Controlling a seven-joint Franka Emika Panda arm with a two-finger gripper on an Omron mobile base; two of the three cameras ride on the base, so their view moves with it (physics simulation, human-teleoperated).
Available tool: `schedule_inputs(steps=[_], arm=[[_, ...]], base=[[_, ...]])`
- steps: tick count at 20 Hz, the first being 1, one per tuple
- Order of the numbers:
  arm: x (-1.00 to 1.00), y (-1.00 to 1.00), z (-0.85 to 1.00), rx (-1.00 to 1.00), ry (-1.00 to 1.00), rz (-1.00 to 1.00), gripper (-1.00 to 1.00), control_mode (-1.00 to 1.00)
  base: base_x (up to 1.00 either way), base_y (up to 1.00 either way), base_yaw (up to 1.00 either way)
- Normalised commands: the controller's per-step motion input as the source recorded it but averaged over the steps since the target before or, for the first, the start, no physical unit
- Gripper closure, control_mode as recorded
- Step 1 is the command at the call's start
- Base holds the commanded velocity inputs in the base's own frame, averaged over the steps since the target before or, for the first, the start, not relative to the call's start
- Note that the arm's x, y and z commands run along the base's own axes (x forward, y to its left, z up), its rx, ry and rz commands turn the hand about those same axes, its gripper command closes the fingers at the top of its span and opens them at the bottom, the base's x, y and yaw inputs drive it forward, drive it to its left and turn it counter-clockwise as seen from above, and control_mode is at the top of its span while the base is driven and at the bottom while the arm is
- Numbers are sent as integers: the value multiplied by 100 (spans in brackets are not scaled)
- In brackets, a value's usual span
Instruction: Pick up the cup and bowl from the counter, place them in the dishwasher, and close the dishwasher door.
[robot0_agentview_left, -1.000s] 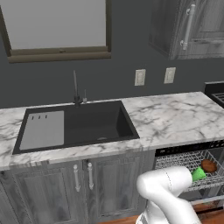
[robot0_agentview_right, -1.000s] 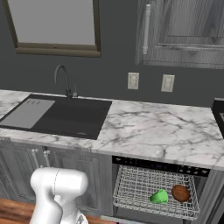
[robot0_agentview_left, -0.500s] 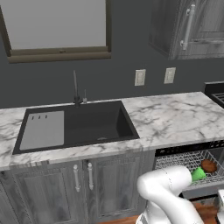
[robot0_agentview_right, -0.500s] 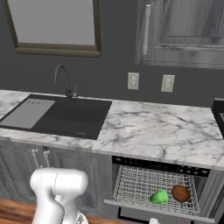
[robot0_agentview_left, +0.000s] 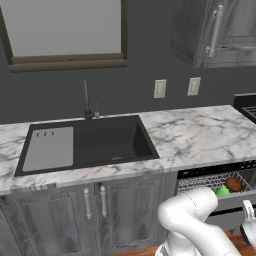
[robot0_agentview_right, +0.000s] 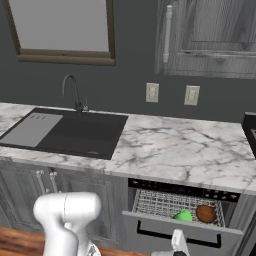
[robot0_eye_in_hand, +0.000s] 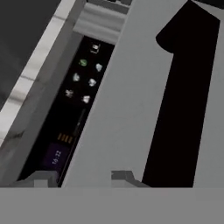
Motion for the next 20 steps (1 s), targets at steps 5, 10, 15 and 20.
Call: schedule_inputs(steps=[5,10,15,20], arm=[[65,0,-24,0,-8,0,-100,-100],[72,0,-29,0,-7,0,-100,-100],[69,-1,-30,0,-7,0,-100,-100],[62,0,-28,0,-9,0,-100,-100]], base=[[0,0,0],[0,0,0],[0,0,0],[0,0,0]])
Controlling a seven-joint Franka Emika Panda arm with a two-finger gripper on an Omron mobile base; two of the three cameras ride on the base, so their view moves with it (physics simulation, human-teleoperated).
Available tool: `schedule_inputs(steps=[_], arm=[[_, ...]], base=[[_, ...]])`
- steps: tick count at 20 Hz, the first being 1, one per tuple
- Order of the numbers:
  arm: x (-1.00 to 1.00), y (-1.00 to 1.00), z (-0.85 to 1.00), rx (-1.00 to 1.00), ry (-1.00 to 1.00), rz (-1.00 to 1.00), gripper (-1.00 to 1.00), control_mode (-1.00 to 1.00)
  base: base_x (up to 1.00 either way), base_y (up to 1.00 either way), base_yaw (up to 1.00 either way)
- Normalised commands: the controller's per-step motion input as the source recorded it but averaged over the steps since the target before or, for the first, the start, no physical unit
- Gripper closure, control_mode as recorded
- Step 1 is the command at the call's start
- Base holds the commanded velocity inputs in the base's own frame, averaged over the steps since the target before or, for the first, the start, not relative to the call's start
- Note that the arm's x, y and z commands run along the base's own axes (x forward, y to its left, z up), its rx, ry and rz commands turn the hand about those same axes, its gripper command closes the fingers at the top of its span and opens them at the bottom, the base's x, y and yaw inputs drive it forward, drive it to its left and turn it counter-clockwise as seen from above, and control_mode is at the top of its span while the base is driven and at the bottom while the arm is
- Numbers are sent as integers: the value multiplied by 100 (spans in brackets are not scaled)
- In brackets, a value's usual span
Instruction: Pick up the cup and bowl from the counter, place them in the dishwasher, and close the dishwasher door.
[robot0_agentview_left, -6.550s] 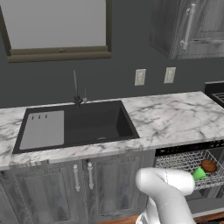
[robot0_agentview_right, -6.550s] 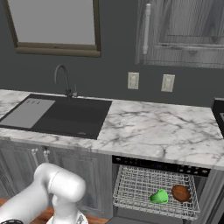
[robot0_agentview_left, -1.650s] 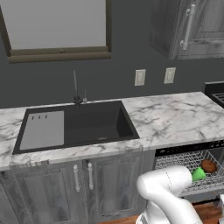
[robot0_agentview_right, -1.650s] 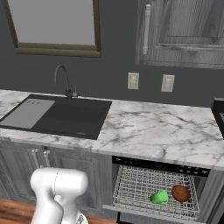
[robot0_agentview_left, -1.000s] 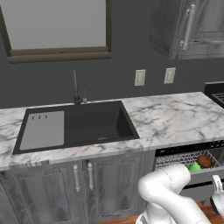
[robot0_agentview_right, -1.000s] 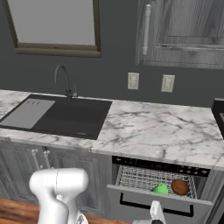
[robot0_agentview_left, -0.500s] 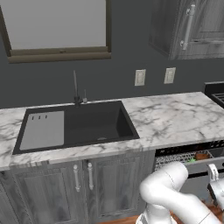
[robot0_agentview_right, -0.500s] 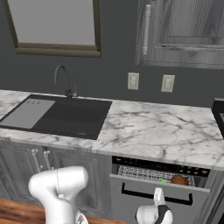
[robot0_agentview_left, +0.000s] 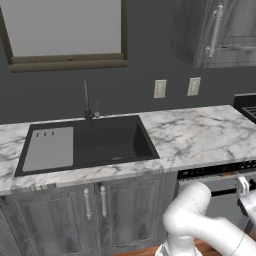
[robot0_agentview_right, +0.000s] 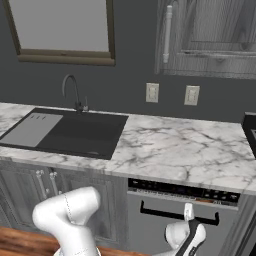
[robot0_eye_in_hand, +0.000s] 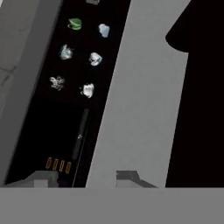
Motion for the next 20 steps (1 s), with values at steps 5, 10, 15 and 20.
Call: schedule_inputs(steps=[5,10,15,20], arm=[[55,0,-26,-1,-10,0,-100,-100],[56,0,-27,-3,-10,0,-100,-100],[59,0,-34,-7,-11,0,-100,-100],[62,0,-39,-12,-11,0,-100,-100]], base=[[0,0,0],[0,0,0],[0,0,0],[0,0,0]])
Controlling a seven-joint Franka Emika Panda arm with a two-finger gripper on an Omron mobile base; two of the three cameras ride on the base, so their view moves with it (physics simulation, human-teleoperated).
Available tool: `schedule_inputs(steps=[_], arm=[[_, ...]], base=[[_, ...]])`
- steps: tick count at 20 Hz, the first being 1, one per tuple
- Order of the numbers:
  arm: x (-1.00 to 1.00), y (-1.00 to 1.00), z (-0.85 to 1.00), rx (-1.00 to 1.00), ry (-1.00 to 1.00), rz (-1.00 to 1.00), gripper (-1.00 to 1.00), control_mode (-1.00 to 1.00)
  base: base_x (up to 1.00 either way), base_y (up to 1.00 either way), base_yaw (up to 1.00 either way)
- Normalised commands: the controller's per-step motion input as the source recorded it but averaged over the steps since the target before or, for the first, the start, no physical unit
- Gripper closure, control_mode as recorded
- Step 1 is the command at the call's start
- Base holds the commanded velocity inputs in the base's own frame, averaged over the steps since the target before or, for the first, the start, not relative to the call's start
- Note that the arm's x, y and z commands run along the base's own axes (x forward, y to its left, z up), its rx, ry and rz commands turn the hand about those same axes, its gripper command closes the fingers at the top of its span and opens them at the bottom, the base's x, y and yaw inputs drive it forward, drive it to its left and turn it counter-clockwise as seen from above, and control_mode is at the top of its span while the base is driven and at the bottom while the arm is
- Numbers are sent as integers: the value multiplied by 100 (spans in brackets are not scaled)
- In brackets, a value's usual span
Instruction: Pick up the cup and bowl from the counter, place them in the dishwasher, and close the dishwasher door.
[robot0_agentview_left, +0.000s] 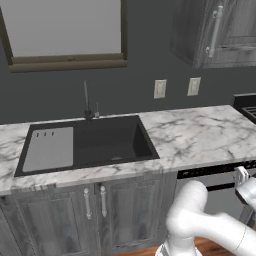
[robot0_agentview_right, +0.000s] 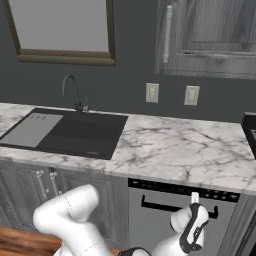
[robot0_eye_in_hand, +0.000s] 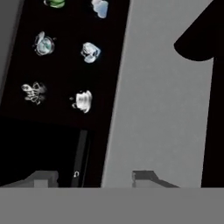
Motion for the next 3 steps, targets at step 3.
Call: schedule_inputs(steps=[3], arm=[[65,0,-40,-15,-11,0,-100,-100]], base=[[0,0,0]])
